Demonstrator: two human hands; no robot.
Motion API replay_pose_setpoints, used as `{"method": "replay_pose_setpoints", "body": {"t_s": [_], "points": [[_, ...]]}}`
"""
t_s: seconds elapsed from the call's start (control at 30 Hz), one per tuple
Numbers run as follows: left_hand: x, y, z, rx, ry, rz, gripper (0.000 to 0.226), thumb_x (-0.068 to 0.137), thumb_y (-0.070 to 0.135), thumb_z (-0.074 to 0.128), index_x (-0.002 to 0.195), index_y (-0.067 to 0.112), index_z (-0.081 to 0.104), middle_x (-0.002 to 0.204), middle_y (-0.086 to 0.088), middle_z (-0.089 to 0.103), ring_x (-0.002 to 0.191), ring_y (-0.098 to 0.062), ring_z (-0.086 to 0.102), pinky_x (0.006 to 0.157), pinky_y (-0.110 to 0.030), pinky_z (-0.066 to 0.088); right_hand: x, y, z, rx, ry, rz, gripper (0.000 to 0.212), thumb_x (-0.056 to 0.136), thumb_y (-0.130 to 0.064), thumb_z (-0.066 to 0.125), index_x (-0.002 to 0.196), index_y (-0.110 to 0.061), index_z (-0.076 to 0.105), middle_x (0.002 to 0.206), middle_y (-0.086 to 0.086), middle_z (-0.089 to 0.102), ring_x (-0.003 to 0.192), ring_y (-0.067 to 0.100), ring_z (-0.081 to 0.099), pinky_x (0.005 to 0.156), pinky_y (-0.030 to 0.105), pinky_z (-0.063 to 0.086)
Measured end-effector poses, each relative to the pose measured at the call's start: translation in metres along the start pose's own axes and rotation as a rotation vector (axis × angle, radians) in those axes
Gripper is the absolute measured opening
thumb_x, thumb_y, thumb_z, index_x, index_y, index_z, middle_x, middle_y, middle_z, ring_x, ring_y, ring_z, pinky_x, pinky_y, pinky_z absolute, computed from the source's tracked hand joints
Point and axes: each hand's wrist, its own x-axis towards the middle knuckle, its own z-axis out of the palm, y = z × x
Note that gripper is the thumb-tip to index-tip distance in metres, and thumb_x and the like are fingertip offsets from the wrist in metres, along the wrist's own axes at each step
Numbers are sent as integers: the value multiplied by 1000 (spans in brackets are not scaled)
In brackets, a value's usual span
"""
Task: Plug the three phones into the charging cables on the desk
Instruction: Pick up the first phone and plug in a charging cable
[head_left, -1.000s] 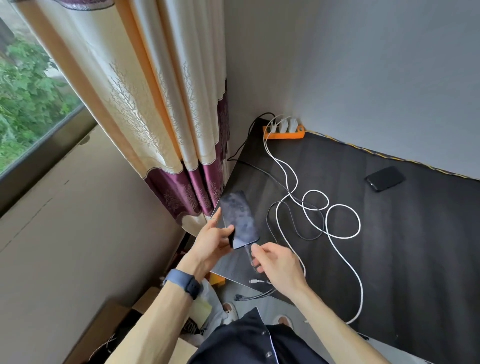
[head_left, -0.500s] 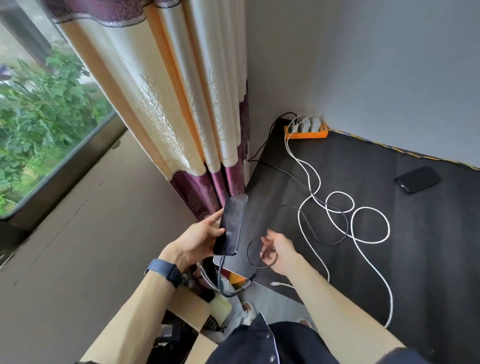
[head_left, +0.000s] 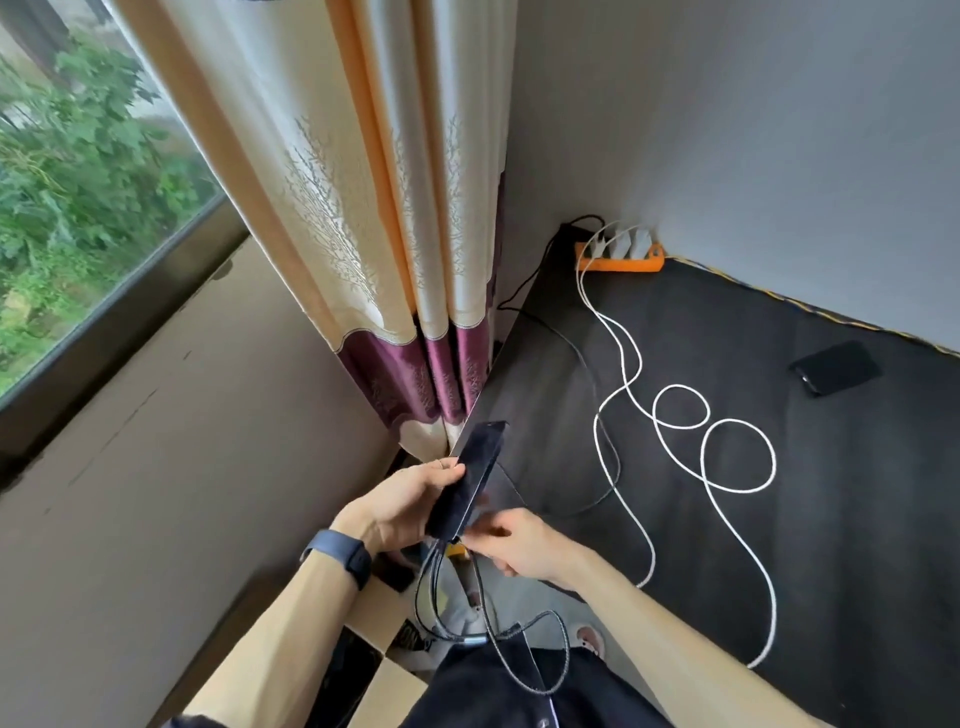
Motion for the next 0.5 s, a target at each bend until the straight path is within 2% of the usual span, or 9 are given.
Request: {"method": "replay_pose_setpoints", "body": {"t_s": [0.07, 0.1, 0.13, 0.2, 0.23, 0.3, 0.37, 0.4, 0.5], "points": [[8, -2, 9, 31, 10, 26, 6, 99, 13, 49, 97, 10, 53, 91, -12, 67, 75, -21, 64, 70, -31, 53, 4, 12, -5, 62, 55, 69, 39, 90, -44, 66, 99, -7, 70, 65, 0, 57, 56, 11, 49, 57, 24, 41], [9, -2, 12, 52, 34, 48, 8, 99, 11, 49, 93, 10, 55, 84, -9, 67, 70, -19, 64, 65, -28, 54, 5, 18, -8, 196, 101, 129, 35, 91, -41, 66, 104, -9, 70, 74, 2, 66, 59, 10, 54, 58, 24, 43], [9, 0, 13, 66, 39, 63, 9, 98, 10, 49, 94, 9, 57, 83, -8, 67, 69, -19, 65, 63, -28, 54, 6, 24, -14, 408, 145, 208, 36, 93, -41, 64, 110, -10, 69, 88, 4, 73, 67, 11, 61, 60, 25, 45], [4, 5, 11, 68, -1, 54, 9, 94, 11, 54, 100, 8, 60, 88, -10, 67, 72, -21, 66, 65, -28, 55, 8, 32, -28, 886, 198, 342, 47, 95, -47, 59, 119, -7, 63, 114, 11, 73, 94, 23, 70, 72, 34, 52], [0, 8, 9, 72, -27, 49, 12, 91, 11, 58, 103, 8, 61, 90, -11, 67, 73, -21, 66, 65, -28, 56, 12, 34, -36, 1072, 218, 363, 51, 96, -48, 57, 122, -4, 57, 121, 16, 69, 104, 29, 69, 78, 39, 53], [-6, 15, 1, 168, -25, 36, 15, 90, 10, 61, 105, 8, 60, 91, -11, 66, 73, -21, 65, 67, -28, 55, 24, 30, -48, 1288, 258, 317, 51, 99, -42, 53, 133, -4, 45, 130, 17, 63, 110, 33, 67, 82, 44, 52], [-9, 16, -6, 318, 89, 49, 4, 94, 7, 58, 96, 10, 61, 86, -9, 65, 69, -18, 65, 65, -27, 54, 38, 14, -56, 1321, 291, 208, 49, 103, -33, 46, 144, -7, 41, 135, 8, 62, 111, 28, 66, 87, 42, 51], [-8, 15, -11, 409, 180, 78, 7, 95, 6, 58, 93, 12, 61, 84, -9, 66, 66, -17, 64, 65, -28, 54, 44, 3, -58, 1298, 279, 146, 46, 104, -31, 41, 147, -11, 43, 136, 3, 63, 114, 25, 65, 93, 41, 50], [5, 9, -22, 633, 428, 159, 7, 95, 8, 60, 94, 15, 58, 91, -11, 67, 70, -18, 64, 77, -35, 55, 44, -35, -62, 1199, 163, -34, 41, 106, -25, 33, 141, -19, 53, 136, -5, 64, 124, 21, 59, 106, 41, 43]]}}
